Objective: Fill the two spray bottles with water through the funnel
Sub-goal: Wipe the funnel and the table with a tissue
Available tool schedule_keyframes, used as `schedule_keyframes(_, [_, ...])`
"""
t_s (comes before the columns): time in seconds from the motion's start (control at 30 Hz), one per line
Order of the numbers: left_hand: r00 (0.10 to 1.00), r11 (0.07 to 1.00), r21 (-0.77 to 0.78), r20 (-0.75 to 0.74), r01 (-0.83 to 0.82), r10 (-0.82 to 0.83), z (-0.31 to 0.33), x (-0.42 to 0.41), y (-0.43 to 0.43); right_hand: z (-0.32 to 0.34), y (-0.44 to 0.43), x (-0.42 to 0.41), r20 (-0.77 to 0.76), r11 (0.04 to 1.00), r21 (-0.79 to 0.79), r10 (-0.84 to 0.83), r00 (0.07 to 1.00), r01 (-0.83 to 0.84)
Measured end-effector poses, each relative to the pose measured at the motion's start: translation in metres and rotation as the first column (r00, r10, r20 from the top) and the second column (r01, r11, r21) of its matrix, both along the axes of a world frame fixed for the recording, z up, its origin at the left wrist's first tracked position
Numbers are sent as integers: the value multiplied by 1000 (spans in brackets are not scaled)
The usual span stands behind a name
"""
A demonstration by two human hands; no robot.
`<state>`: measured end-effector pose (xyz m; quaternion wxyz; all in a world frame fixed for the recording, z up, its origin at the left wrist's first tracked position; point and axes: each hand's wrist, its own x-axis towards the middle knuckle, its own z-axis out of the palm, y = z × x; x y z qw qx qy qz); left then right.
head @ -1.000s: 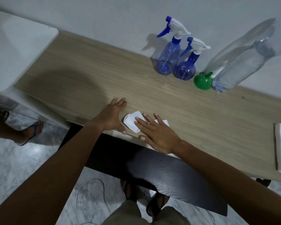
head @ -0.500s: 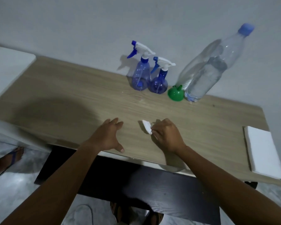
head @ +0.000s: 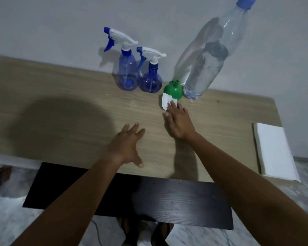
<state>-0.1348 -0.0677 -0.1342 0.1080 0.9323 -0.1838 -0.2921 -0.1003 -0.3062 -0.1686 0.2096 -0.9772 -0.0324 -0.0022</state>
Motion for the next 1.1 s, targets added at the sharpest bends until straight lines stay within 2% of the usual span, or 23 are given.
schedule_keyframes(0.1, [1000,1000,-10,1,-14,14,0,0,-1,-3,4,-11,-135,1000,-10,8,991,-9])
schedule_keyframes(0.27, [999,998,-32,7,-52,53,3,-1,-3,6,13,-40,-202,993,-2,113,973,-116])
schedule_keyframes(0.5, [996,994,-81,41,-80,84,3,-6,0,-5,21,-93,-191,952,-62,283,940,-299])
schedule_keyframes(0.63, [994,987,-133,45,-91,98,1,-9,3,-5,28,-84,-212,956,-49,274,938,-290])
schedule_keyframes(0.73, [984,970,-190,60,-154,168,-2,-15,7,-9,43,-82,-181,954,-90,266,947,-285])
schedule_keyframes(0.97, [975,971,-121,62,-205,213,-4,-25,9,-9,17,-95,-138,886,-184,406,903,-426])
schedule_keyframes(1.1, [981,981,-75,59,-178,183,-1,-32,3,-10,1,-107,-144,925,-202,298,944,-323])
